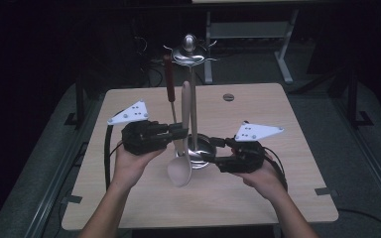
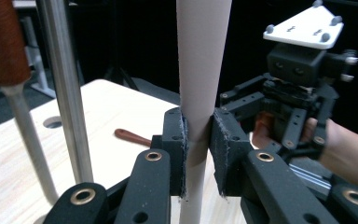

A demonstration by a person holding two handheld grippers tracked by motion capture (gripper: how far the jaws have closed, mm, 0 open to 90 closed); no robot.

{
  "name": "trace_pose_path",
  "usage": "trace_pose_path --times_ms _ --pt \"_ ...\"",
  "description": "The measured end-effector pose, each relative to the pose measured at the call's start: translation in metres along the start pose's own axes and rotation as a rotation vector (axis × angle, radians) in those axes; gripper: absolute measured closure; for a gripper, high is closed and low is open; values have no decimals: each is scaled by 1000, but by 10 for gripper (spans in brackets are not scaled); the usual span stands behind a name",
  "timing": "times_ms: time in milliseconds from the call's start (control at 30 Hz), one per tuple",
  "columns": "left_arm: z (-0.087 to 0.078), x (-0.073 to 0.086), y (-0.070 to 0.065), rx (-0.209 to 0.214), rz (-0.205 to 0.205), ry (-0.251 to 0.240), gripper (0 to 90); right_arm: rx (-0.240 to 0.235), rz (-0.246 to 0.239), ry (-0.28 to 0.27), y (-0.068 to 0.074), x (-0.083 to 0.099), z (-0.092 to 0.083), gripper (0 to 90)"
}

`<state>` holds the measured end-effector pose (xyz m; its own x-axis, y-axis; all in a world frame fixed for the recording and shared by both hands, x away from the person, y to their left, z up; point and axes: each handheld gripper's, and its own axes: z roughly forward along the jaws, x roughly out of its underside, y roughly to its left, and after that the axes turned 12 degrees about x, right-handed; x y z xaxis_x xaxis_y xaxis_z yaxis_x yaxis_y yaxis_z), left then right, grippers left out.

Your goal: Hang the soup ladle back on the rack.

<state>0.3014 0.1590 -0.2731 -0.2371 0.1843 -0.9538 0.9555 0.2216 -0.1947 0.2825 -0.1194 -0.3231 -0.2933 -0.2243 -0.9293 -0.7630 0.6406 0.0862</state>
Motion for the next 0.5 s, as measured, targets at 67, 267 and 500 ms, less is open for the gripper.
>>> trace_pose_path --times_ms 67,267,500 --pt "4 0 -1 -6 6 0 766 -4 -3 -17 2 -5 2 456" --pt "13 -1 -5 -36 11 -17 766 2 -17 -38 8 -21 13 504" --pt "11 -2 -8 -73 9 -42 766 10 -19 -41 13 -29 23 551"
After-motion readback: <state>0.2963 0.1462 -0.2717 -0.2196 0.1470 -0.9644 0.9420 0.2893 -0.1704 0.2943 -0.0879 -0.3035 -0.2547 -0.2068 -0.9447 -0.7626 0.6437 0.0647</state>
